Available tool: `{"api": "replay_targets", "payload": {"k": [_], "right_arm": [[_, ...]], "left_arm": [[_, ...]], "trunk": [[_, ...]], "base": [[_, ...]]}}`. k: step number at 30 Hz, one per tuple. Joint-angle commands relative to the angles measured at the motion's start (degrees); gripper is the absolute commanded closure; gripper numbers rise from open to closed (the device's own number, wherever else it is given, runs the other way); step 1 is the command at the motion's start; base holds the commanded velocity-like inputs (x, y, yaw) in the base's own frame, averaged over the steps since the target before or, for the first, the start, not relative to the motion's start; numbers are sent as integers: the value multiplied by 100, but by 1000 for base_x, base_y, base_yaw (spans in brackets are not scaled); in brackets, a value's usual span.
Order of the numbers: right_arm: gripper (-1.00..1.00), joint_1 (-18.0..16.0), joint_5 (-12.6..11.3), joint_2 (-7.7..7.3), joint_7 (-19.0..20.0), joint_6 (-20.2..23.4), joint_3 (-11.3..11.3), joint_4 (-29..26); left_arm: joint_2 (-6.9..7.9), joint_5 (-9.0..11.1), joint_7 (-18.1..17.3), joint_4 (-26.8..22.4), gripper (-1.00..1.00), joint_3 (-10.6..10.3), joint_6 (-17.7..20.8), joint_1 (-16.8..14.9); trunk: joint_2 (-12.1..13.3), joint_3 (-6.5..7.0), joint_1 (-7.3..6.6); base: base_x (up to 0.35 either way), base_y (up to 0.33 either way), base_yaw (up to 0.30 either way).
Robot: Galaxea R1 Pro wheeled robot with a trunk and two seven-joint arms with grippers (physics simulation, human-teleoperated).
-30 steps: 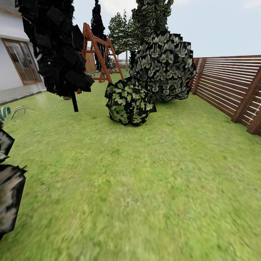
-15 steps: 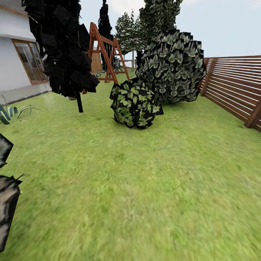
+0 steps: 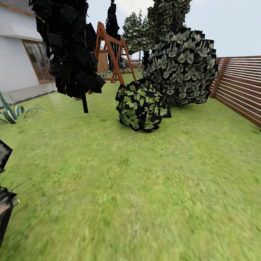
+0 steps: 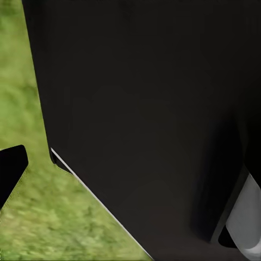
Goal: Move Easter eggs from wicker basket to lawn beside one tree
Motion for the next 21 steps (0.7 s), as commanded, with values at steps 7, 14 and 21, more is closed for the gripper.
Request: {"api": "replay_targets", "payload": {"k": [7, 14, 21], "right_arm": [[-100, -3, -1, 0, -3, -15, 24, 4], [-100, -3, -2, -3, -7, -15, 23, 6], [-100, -3, 13, -1, -7, -15, 26, 7]], "left_arm": [[-3, 7, 2, -5, -100, 2, -14, 0], [0, 7, 2, -1, -100, 2, -14, 0], [-2, 7, 2, -5, -100, 2, -14, 0]], "trunk": [[-2, -4, 3], [-2, -4, 3], [-2, -4, 3]], "base": [[340, 0, 72], [340, 0, 265], [340, 0, 279]]}}
